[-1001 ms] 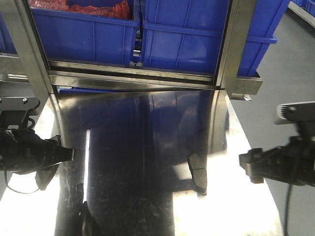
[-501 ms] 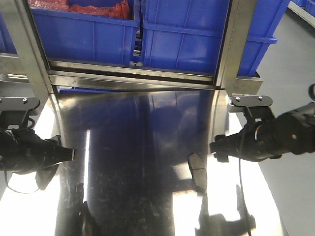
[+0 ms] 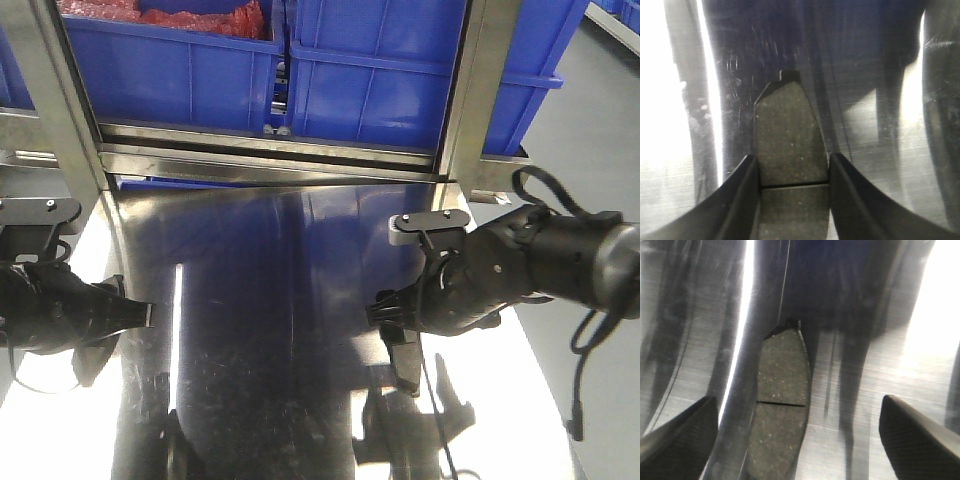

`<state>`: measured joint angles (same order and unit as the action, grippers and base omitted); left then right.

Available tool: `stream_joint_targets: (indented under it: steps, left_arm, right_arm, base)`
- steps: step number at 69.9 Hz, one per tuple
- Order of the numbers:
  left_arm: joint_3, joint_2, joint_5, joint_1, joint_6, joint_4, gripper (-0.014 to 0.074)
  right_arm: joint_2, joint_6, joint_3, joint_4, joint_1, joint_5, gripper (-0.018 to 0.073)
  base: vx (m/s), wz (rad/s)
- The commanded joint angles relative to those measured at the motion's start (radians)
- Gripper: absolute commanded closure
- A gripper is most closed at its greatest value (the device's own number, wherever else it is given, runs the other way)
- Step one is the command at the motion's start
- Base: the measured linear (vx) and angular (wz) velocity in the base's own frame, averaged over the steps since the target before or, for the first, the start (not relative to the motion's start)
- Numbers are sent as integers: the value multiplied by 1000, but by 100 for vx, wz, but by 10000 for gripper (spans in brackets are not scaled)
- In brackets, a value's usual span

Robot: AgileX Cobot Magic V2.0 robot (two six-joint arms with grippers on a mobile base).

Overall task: Move and align brake pads A on conveyor
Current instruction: 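Lower the right gripper over the other brake pad and close on it, then lift the brake pad with the right gripper and hold it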

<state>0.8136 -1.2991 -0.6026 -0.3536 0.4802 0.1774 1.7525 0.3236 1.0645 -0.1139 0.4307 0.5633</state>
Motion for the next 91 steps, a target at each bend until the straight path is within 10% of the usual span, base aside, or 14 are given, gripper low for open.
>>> stream_joint_targets:
  steps: [1,48,91]
  left_arm:
    - [24,32,51,-6,1,9,539]
    - [24,32,51,-6,1,9,539]
    - [24,32,51,-6,1,9,539]
  right_arm:
    - [-2,4,49,-5,0,-14,-48]
    - [101,3,96,-7,0,23,2]
    - [84,0,100,-7,0,49,347]
  base:
    - [0,0]
    - [0,0]
    - [0,0]
